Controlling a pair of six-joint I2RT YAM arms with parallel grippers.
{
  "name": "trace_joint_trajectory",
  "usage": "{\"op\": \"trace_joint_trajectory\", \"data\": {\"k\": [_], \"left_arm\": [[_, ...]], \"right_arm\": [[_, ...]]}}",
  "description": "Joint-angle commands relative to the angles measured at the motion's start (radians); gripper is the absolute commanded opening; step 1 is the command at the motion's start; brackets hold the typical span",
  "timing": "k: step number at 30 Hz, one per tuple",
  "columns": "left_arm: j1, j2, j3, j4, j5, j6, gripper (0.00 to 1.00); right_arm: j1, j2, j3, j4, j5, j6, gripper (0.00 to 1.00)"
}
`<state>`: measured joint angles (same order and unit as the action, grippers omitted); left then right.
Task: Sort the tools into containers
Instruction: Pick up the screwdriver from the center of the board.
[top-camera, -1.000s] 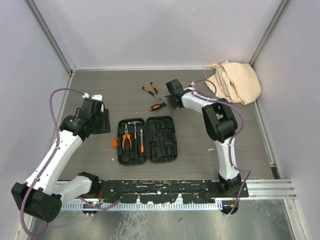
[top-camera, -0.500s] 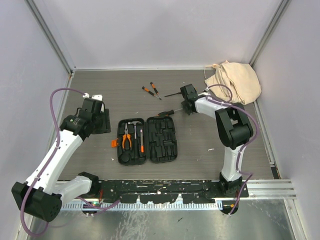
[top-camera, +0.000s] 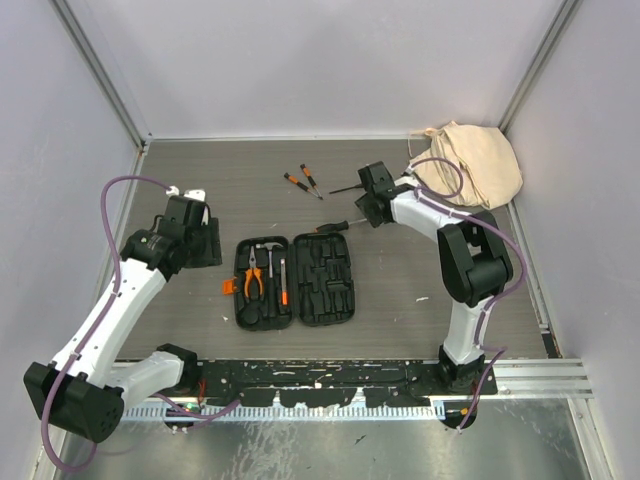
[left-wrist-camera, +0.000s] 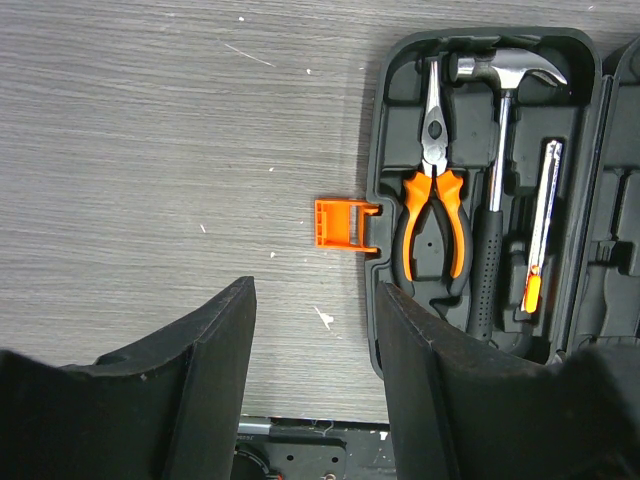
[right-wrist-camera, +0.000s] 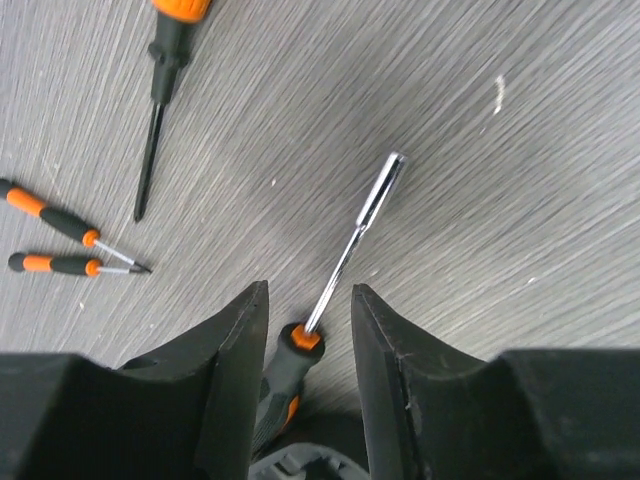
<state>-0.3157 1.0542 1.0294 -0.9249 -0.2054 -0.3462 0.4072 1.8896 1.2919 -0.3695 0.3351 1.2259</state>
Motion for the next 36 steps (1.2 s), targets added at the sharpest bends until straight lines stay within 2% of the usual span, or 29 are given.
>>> {"op": "trace_joint_trajectory", "data": {"k": [1, 9, 23, 29, 36], "left_arm": [[0.005, -0.004, 0.001, 0.04, 0.002, 0.018, 0.53], [0.006, -0.008, 0.0, 0.04, 0.005, 0.018, 0.53], [0.006, -0.011, 0.0, 0.041, 0.004, 0.019, 0.53], [0.006, -0.011, 0.0, 0.041, 0.005, 0.019, 0.53], [0.005, -0.011, 0.0, 0.041, -0.003, 0.019, 0.53]], "right_arm": [[0.035, 0.015, 0.096, -0.071, -0.009, 0.07, 0.45], [0.058, 0.097, 0.235, -0.263, 0.017, 0.196, 0.46], [0.059, 0.219, 0.357, -0.402, 0.01, 0.245, 0.45], [0.06, 0.26, 0.397, -0.405, 0.018, 0.238, 0.41], [0.059, 0.29, 0.417, -0.405, -0.003, 0.257, 0.28]]}}
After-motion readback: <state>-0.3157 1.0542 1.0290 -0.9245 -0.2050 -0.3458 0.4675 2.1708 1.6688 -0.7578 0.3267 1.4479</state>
